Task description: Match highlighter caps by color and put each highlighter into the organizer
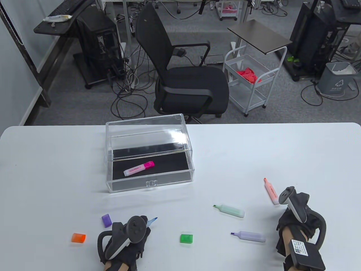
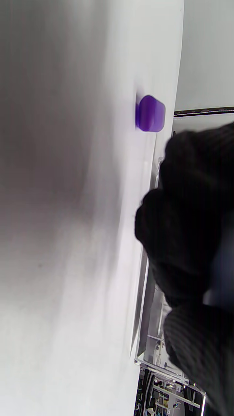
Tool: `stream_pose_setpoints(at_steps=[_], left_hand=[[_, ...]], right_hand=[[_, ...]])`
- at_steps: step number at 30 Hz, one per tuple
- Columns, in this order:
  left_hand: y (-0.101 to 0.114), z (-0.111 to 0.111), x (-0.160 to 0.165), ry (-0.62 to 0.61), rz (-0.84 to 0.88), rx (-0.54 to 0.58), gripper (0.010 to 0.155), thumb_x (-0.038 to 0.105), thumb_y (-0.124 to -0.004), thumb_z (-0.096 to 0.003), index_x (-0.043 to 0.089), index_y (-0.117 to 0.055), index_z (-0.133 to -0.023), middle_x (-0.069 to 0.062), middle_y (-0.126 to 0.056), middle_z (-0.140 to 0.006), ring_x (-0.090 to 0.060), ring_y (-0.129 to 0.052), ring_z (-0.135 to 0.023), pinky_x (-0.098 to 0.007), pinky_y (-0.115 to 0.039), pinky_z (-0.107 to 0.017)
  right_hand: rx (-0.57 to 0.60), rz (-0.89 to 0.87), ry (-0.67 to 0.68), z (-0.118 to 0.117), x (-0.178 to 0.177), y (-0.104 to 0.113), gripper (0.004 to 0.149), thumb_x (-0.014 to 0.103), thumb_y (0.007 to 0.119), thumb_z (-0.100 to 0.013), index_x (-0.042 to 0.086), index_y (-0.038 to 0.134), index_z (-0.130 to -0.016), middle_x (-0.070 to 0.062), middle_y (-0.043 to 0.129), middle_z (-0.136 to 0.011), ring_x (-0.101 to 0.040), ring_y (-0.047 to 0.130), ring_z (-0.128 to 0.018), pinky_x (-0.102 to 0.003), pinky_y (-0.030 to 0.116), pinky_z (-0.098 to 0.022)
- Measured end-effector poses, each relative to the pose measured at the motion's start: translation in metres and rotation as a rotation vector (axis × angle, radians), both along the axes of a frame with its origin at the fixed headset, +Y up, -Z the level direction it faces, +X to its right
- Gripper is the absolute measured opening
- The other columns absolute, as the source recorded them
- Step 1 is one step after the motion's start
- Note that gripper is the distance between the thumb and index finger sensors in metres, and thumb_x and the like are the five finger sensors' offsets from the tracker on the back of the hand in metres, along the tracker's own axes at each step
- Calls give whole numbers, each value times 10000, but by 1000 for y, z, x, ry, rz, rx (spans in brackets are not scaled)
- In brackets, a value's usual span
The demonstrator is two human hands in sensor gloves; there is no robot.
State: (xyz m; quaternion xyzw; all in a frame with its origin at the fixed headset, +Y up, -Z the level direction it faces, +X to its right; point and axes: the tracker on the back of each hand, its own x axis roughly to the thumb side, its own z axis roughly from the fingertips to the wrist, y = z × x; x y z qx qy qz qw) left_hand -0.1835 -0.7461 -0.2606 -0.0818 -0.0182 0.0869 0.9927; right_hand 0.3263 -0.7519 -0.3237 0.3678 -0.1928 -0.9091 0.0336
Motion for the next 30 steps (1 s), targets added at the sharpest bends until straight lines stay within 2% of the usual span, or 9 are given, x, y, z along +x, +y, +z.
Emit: stream_pose_setpoints(at_steps=[4, 9, 15, 19, 30], left_hand=[[-1, -1, 0, 1, -3, -9, 533, 557, -725, -459, 392, -636, -958, 166, -879, -687, -84, -1013, -377, -242, -910, -285], [-1, -1, 1, -3, -3, -16, 533, 558, -723, -459, 394, -635, -958, 167, -878, -688, -83, -1013, -379, -242, -910, -287], [1, 0, 0, -3, 7, -14, 533, 558, -724, -459, 389, -640, -958, 166, -881, -686, -82, -1015, -375, -241, -912, -283], [1, 1, 2, -11, 28, -25, 534, 557, -724, -460, 387, -640, -959, 165, -882, -687, -82, -1017, -377, -241, -914, -283], [2, 3, 5, -27, 53, -20, 550, 563, -715, -460, 362, -644, -967, 155, -888, -692, -88, -1023, -374, -244, -918, -280]], right_hand=[[17, 27, 28, 2, -3, 1, 580, 333, 872, -395, 308, 656, -933, -19, 785, -910, -295, 741, -927, -626, 453, -730], [58, 17, 116, 6, -16, 10, 588, 341, 855, -404, 370, 627, -945, -18, 812, -883, -301, 765, -901, -619, 483, -716], [143, 17, 279, 7, -52, 31, 544, 357, 841, -406, 416, 667, -918, -26, 833, -866, -307, 791, -875, -616, 517, -697], [202, -17, 382, 8, -81, 40, 528, 359, 835, -407, 391, 684, -912, -32, 838, -860, -311, 798, -869, -619, 525, -690], [306, -165, 576, 18, -156, 45, 546, 361, 838, -404, 346, 659, -919, -40, 855, -845, -316, 822, -850, -619, 547, -678]])
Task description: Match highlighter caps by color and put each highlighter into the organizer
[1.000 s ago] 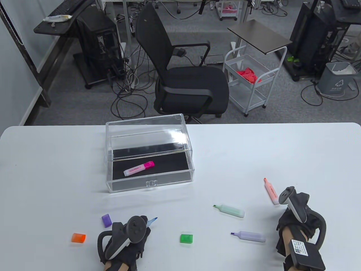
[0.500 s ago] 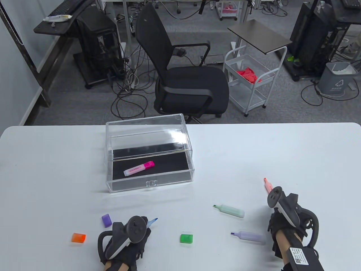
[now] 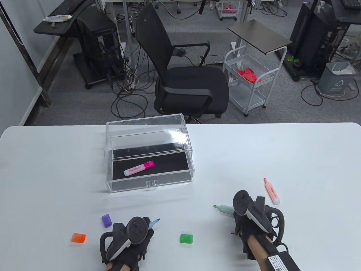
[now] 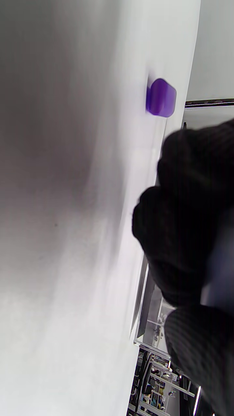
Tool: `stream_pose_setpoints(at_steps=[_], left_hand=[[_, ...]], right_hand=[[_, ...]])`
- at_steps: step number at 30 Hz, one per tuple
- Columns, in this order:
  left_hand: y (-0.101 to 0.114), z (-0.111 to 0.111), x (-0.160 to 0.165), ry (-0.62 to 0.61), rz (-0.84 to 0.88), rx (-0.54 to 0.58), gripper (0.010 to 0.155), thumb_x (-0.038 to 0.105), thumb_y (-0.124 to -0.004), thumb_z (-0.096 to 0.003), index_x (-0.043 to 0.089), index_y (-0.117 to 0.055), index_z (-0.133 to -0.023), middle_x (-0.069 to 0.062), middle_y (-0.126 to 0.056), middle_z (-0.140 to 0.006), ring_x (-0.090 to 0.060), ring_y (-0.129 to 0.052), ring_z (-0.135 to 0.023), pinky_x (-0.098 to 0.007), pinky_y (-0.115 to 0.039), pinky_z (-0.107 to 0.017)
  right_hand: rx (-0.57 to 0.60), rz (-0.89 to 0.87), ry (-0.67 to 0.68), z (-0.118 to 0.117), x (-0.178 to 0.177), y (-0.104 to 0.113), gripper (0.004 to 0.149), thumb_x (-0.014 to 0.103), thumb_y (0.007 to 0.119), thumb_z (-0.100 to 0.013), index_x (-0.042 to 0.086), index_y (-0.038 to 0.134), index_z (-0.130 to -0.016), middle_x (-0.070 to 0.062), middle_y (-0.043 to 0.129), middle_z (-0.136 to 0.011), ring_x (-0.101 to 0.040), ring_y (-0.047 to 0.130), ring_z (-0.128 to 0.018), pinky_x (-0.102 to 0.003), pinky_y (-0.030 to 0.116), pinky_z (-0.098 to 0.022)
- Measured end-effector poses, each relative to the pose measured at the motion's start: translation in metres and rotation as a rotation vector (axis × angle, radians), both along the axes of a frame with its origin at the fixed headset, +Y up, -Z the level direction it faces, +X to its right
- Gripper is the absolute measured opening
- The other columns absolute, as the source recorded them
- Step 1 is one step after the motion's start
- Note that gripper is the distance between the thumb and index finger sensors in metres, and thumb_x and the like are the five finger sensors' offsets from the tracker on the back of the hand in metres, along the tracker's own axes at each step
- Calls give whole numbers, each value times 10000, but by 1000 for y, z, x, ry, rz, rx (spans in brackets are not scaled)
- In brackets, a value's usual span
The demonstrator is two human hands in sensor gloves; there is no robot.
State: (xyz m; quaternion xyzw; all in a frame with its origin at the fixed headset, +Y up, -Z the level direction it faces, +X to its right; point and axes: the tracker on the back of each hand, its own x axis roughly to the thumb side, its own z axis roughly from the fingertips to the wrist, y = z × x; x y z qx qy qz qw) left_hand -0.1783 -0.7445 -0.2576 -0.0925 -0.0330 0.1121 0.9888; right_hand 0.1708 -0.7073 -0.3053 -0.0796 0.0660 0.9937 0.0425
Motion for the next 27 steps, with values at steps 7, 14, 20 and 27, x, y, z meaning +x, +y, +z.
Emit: stream_pose_setpoints(at_steps=[7, 14, 20, 27], left_hand=[[-2, 0, 3, -16, 7, -6, 553, 564, -713, -460, 359, -643, -969, 153, -888, -694, -89, -1024, -376, -245, -919, -281], [3, 4, 9, -46, 29, 9, 554, 565, -714, -459, 357, -645, -969, 152, -890, -692, -91, -1025, -375, -246, -920, -280], [0, 5, 13, -61, 35, -2, 554, 564, -714, -459, 355, -647, -967, 152, -891, -691, -91, -1026, -373, -246, -920, -279], [-2, 5, 15, -76, 45, -13, 554, 566, -713, -459, 355, -647, -967, 153, -892, -690, -91, -1029, -371, -245, -923, -278]], right_hand=[[13, -111, 103, 5, -47, 3, 552, 363, 840, -402, 330, 654, -920, -45, 866, -838, -320, 836, -836, -617, 560, -670], [40, -195, 193, 10, -86, 4, 552, 372, 841, -400, 322, 657, -918, -42, 879, -828, -314, 854, -825, -614, 577, -662], [45, -366, 203, 14, -111, 1, 549, 370, 843, -398, 301, 666, -913, -56, 902, -815, -322, 882, -800, -615, 600, -648], [112, -463, 214, 20, -127, -7, 526, 388, 846, -394, 305, 699, -892, -51, 937, -783, -313, 916, -767, -604, 632, -632]])
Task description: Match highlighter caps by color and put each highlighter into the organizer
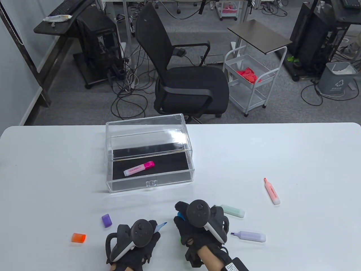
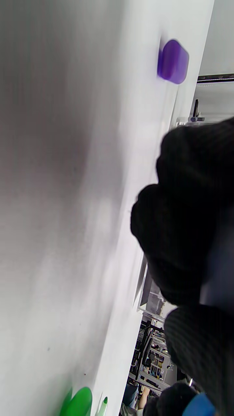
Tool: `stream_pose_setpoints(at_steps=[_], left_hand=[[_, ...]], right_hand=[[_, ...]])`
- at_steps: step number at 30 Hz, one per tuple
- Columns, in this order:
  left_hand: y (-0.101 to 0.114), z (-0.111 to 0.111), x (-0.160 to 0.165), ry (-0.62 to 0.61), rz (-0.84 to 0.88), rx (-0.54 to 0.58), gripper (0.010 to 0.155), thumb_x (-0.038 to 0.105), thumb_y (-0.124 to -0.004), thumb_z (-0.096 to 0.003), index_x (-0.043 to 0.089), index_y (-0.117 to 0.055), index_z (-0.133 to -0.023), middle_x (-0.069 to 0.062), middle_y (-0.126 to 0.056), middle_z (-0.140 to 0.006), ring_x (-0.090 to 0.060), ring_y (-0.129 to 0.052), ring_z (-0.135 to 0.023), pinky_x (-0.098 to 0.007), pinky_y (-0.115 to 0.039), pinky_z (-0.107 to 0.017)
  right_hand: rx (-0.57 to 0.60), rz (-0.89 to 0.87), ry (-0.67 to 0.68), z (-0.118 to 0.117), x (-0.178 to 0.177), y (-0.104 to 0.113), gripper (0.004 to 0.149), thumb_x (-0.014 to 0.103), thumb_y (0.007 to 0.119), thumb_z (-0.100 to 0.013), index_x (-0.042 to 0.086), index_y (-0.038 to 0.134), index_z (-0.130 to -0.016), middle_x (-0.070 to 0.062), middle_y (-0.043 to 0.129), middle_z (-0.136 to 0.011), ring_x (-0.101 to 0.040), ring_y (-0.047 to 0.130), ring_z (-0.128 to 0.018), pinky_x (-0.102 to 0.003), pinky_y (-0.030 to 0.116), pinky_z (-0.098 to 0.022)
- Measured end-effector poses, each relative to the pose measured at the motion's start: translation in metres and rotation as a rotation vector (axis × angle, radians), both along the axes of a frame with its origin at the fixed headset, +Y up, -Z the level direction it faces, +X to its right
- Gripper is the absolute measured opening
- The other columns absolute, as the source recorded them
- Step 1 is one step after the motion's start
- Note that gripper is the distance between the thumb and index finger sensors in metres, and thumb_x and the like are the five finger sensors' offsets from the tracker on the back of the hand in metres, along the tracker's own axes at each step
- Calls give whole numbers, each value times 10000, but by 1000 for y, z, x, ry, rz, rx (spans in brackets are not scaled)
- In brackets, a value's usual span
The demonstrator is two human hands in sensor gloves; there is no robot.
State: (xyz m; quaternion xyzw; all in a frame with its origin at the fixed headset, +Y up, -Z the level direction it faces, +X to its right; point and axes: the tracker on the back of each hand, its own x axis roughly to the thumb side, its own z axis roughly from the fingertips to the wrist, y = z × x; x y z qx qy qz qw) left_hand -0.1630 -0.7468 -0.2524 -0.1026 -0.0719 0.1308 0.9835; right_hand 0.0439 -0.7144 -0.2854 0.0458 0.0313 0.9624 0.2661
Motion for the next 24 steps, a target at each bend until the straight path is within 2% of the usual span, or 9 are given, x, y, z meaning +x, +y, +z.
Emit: stream_pose_setpoints(at_steps=[3, 9, 14, 24], left_hand=[[-1, 0, 1, -8, 8, -1, 555, 567, -713, -458, 354, -648, -966, 154, -894, -688, -90, -1031, -373, -246, -925, -280], [-3, 0, 3, -26, 35, -11, 555, 566, -712, -458, 351, -649, -966, 153, -896, -686, -90, -1033, -371, -245, -927, -278], [-4, 1, 7, -40, 110, -32, 555, 564, -714, -458, 345, -653, -965, 149, -898, -684, -92, -1034, -365, -248, -927, -272], [-6, 2, 12, -54, 132, -34, 558, 566, -713, -457, 339, -656, -963, 151, -902, -678, -87, -1037, -354, -242, -930, -262]], right_hand=[[20, -49, -23, 0, 2, -4, 527, 395, 848, -390, 296, 699, -886, -48, 949, -772, -307, 931, -755, -599, 647, -624], [21, -263, -90, 1, 14, -14, 506, 401, 852, -384, 252, 718, -849, -58, 985, -721, -305, 974, -696, -594, 683, -596], [16, -342, -110, 3, 17, -23, 484, 408, 843, -384, 242, 732, -825, -57, 1008, -695, -292, 1016, -653, -580, 720, -575], [-18, -485, -138, 12, 15, -35, 479, 404, 825, -386, 198, 730, -807, -69, 1025, -665, -297, 1043, -619, -574, 741, -558]])
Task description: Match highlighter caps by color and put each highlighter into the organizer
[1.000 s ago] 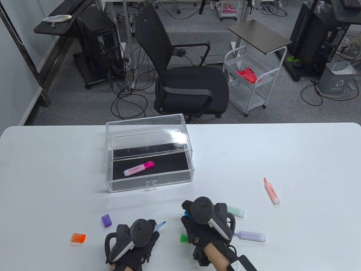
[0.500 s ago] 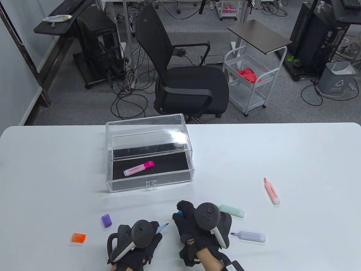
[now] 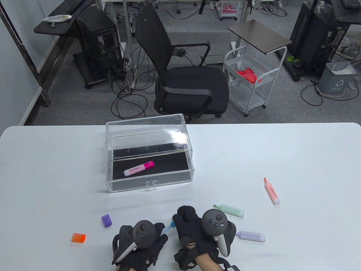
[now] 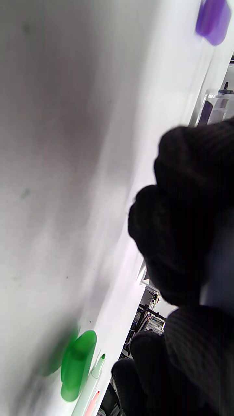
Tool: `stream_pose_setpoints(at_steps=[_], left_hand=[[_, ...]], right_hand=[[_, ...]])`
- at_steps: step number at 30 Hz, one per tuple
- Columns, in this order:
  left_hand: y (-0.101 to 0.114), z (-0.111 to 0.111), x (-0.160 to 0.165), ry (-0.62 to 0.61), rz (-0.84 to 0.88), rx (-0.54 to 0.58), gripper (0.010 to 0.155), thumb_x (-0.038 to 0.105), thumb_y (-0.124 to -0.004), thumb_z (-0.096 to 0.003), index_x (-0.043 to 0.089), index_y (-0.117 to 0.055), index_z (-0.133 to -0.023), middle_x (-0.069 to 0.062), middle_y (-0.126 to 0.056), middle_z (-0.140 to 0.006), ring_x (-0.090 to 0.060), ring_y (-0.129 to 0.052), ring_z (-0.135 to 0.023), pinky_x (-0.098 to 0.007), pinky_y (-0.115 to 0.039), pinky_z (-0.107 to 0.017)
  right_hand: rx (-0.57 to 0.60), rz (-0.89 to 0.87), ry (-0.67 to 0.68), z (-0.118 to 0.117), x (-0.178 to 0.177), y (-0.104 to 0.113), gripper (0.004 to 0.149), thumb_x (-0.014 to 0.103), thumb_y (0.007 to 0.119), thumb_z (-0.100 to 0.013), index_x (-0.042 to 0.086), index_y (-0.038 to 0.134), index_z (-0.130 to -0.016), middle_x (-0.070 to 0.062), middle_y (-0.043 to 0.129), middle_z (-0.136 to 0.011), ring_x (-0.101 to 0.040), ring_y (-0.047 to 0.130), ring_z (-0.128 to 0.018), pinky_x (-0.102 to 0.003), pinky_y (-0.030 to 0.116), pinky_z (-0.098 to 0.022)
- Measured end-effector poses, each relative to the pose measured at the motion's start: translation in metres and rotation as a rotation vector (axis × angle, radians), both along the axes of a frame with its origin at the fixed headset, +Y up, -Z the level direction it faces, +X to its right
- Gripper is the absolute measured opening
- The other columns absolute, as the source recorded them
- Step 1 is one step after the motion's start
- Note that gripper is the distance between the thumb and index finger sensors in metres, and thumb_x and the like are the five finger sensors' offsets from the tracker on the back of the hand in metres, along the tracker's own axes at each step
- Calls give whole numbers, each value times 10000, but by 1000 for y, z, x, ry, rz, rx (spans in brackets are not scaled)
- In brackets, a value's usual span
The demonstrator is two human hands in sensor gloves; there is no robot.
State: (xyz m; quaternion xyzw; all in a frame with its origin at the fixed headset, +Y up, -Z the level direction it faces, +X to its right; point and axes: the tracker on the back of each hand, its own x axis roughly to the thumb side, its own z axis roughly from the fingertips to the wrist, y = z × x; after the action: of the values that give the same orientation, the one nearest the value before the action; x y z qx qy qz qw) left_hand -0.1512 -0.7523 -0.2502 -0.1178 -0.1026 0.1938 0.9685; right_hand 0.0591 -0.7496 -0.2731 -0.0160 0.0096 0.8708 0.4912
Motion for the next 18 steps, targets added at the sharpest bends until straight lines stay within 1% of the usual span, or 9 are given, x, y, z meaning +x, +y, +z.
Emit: stream_pose_setpoints(at_steps=[7, 9, 13, 15, 18], left_hand=[[-1, 0, -1, -6, 16, 9, 559, 564, -702, -448, 328, -666, -954, 150, -908, -663, -88, -1036, -331, -245, -927, -245], [-2, -1, -2, -18, 31, -3, 565, 571, -692, -438, 327, -674, -948, 148, -911, -655, -94, -1033, -321, -251, -923, -238], [-3, -1, 1, -52, 12, 5, 569, 574, -685, -431, 320, -683, -941, 151, -915, -637, -96, -1028, -303, -254, -917, -224], [-2, -1, 4, -67, 1, 13, 569, 576, -684, -430, 320, -688, -937, 150, -917, -631, -95, -1026, -297, -252, -914, -220], [-1, 0, 9, -84, -12, 25, 566, 576, -687, -429, 318, -695, -933, 148, -919, -627, -99, -1022, -293, -257, -910, -218]], right_hand=[[-7, -39, 47, 5, -11, -5, 449, 407, 805, -397, 213, 738, -797, -73, 1009, -662, -314, 1013, -621, -580, 712, -568], [-19, -46, 78, 3, -12, -8, 418, 412, 787, -406, 236, 760, -783, -71, 1004, -666, -325, 993, -630, -588, 693, -575], [-61, -103, 160, -4, -10, -14, 402, 411, 760, -417, 222, 789, -770, -101, 987, -642, -370, 942, -626, -611, 664, -564], [-101, -89, 200, -6, -10, -17, 440, 430, 732, -420, 200, 781, -792, -123, 974, -659, -391, 918, -644, -623, 643, -569], [-208, -22, 274, -5, -14, -22, 580, 508, 622, -422, 171, 713, -884, -181, 886, -789, -439, 821, -742, -651, 561, -611]])
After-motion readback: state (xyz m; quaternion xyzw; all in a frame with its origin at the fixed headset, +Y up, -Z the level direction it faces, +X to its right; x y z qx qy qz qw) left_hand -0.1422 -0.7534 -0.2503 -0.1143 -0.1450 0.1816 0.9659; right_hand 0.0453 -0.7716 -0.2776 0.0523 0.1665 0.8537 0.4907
